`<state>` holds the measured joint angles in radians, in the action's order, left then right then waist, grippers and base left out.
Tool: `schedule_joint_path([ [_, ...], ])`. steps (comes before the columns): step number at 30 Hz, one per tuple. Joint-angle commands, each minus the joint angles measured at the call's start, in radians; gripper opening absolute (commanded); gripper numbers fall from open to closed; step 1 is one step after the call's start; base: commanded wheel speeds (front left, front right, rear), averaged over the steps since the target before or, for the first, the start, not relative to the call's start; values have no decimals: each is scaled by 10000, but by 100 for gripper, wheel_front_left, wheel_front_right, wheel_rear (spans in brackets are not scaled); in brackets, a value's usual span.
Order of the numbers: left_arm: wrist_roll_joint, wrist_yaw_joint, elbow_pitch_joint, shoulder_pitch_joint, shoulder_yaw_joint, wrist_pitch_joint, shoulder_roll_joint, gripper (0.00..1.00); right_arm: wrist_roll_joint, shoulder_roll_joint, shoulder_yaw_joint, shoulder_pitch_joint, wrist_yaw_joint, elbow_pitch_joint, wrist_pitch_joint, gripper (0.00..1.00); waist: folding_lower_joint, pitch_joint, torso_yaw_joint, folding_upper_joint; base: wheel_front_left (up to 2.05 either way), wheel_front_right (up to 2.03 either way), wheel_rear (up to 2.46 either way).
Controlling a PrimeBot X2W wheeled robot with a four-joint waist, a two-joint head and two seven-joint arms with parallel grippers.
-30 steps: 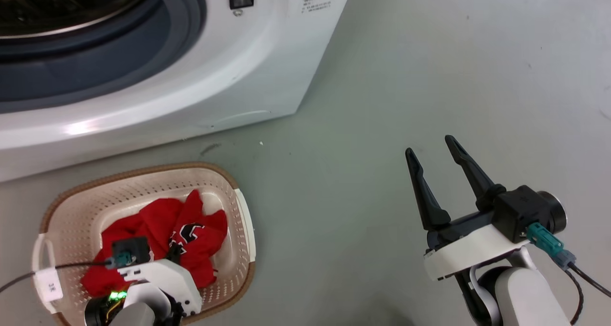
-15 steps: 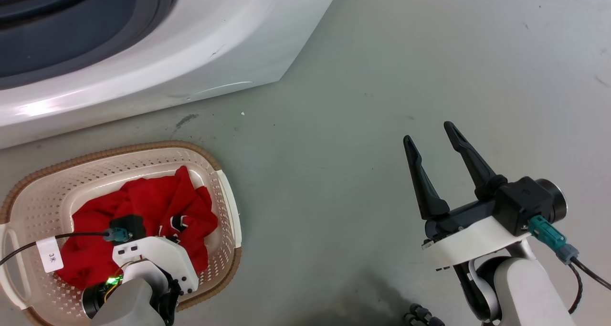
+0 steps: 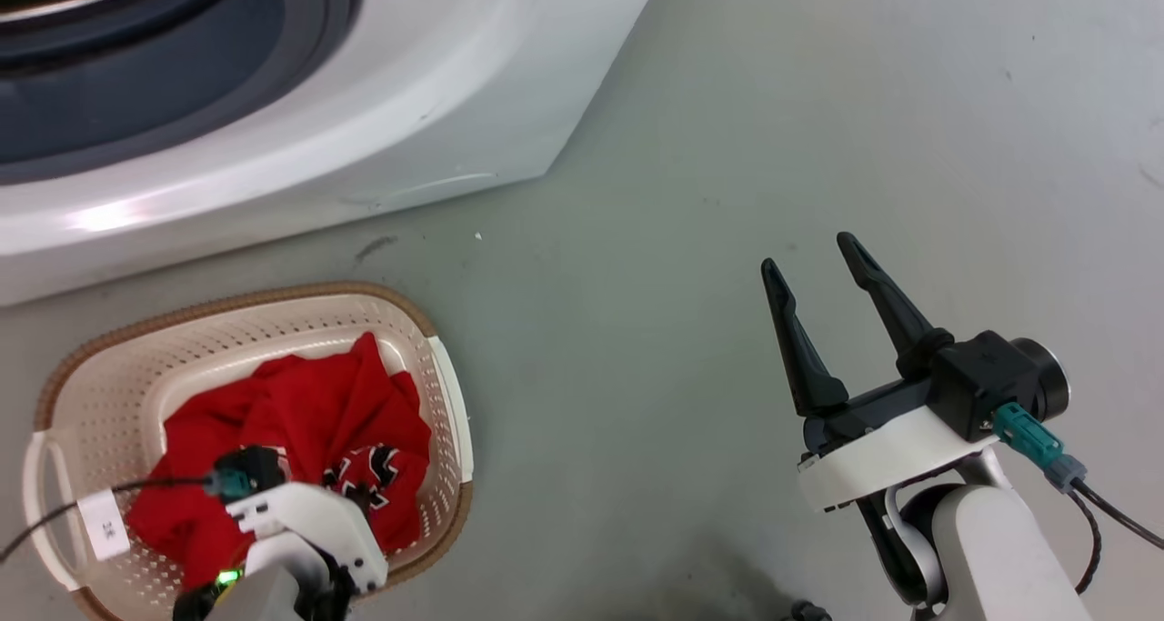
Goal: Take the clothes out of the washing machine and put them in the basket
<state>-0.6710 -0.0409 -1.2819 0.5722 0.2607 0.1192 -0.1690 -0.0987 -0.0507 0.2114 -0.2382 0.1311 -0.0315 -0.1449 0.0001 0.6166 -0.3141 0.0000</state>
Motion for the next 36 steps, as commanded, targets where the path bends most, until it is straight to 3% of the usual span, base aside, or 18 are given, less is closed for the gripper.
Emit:
schedule_joint_path([
  [1,-104,-22,-36,-287,-37,75,80,100,-51,10,14,29,-7,-81,-14,100,-1,-610,129,0,0,0,0],
  [9,-312,-276,-64,-1340,-69,606,373,100,236,10,-213,869,-7,-406,345,100,-1,-3050,698,0,0,0,0],
  [23,55,-367,415,-1860,159,1451,418,100,557,12,-482,2086,-7,-155,949,100,-1,-5115,1702,0,0,0,0],
  [29,660,-4,2433,-2230,-201,1464,209,100,633,12,-684,2452,-7,43,1102,100,-1,-5512,2181,0,0,0,0],
  [36,2006,430,5722,-3172,-817,1457,67,100,633,10,-844,2735,-7,154,1218,100,-1,-5972,2512,0,0,0,0],
])
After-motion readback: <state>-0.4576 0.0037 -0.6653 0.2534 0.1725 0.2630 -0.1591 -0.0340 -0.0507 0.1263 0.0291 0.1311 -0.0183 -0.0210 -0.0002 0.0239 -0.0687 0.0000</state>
